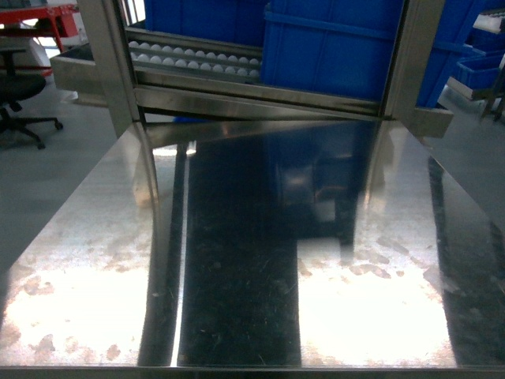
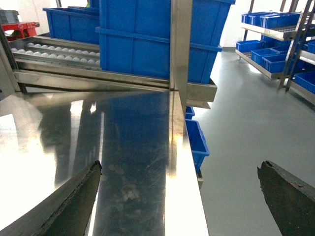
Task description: Pick capacitor and pack into box
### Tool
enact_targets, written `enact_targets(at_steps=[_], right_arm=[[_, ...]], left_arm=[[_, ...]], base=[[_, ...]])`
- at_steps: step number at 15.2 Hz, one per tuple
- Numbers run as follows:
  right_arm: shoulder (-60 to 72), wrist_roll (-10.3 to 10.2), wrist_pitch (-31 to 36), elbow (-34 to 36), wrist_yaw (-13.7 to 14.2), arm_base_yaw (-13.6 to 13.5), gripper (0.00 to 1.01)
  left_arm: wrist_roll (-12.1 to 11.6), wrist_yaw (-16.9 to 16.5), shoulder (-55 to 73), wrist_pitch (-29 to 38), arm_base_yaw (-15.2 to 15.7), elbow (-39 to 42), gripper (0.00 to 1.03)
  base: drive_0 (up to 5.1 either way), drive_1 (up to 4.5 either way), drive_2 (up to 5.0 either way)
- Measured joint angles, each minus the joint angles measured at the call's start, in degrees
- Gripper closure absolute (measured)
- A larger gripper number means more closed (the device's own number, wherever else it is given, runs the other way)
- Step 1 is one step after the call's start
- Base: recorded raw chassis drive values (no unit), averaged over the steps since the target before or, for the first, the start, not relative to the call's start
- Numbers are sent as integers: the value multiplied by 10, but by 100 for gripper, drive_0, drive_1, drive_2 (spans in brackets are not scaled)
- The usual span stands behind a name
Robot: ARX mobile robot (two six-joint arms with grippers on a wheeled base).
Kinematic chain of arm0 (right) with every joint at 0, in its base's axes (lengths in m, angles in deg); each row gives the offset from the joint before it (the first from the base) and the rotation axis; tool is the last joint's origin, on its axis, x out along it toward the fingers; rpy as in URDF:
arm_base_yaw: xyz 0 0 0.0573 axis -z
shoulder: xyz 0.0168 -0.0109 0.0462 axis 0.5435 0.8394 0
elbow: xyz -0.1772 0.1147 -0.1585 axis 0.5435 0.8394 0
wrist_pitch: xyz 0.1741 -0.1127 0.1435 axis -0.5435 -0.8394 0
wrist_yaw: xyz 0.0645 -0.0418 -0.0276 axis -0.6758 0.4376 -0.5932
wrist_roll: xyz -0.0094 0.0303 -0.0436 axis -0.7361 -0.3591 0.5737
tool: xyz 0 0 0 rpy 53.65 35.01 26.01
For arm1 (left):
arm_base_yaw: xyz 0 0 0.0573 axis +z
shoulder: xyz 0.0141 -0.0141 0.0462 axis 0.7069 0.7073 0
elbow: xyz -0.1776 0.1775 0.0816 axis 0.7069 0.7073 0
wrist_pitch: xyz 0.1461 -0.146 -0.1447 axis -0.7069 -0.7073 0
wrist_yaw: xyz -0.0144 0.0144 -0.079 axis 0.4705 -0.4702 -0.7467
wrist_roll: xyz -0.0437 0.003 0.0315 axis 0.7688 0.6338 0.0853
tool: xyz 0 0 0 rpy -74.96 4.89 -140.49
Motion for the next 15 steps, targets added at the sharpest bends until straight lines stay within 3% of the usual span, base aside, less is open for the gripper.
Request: enact_targets(at_steps=[2,3,10,15], right_arm=[[0,0,0,0,-1,0,3],[0,0,0,0,0,0,3],[0,0,0,0,0,0,3],[0,0,0,0,0,0,3]], left_arm=[[1,-3,-53,-39,0,15,58],[1,-4,-54,-5,0,32,58],[1,-4,-219,-170,0,33,58],[1,-4,-273,-226,0,33,58]], base=[[0,0,0],[0,0,0],[0,0,0],[0,0,0]])
